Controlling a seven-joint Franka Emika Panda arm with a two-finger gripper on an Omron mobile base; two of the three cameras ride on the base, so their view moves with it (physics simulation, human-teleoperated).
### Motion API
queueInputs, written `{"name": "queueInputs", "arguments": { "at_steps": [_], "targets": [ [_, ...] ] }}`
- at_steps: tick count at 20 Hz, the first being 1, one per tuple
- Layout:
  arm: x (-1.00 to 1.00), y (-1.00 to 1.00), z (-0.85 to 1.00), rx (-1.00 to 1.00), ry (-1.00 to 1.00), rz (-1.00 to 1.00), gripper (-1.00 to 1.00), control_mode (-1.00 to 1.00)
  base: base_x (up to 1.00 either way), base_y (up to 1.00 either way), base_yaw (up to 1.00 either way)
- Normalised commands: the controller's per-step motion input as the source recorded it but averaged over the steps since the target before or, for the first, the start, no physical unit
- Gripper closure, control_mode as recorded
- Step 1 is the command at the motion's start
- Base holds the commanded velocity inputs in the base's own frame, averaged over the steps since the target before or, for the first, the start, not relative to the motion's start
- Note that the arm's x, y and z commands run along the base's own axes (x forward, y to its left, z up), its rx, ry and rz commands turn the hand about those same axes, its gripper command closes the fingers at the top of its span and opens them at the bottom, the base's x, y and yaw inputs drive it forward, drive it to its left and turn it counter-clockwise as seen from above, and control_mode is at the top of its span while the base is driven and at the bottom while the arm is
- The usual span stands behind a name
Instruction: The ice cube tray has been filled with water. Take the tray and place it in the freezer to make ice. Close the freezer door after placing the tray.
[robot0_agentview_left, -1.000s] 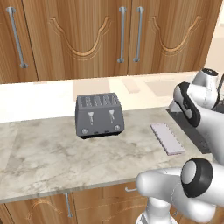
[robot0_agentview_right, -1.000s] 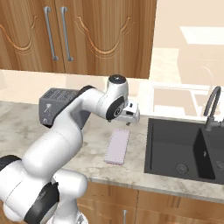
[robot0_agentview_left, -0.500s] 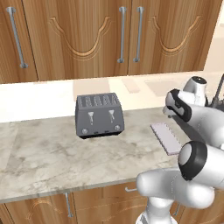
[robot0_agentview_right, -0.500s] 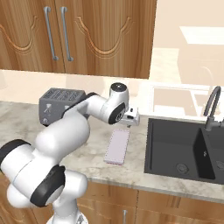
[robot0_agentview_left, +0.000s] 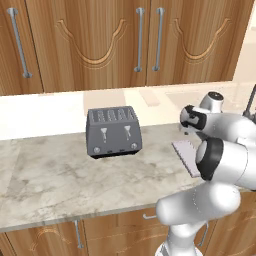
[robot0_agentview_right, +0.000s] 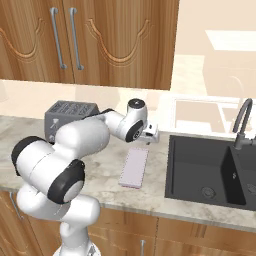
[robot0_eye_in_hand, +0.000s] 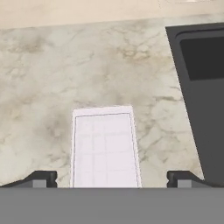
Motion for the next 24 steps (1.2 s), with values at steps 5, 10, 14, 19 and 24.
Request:
{"name": "queueInputs", "arguments": {
  "at_steps": [5,10,14,19,24],
  "targets": [
    [0.56,0.0,-0.22,0.0,0.0,0.0,-1.0,-1.0,0.0,0.0,0.0],
    [0.54,0.0,-0.24,0.0,0.0,0.0,-1.0,-1.0,0.0,0.0,0.0],
    [0.46,0.0,-0.31,0.0,0.0,0.0,-1.0,-1.0,0.0,0.0,0.0],
    [0.36,0.0,-0.45,0.0,0.0,0.0,-1.0,-1.0,0.0,0.0,0.0],
    [0.32,0.0,-0.47,0.0,0.0,0.0,-1.0,-1.0,0.0,0.0,0.0]
  ]
}}
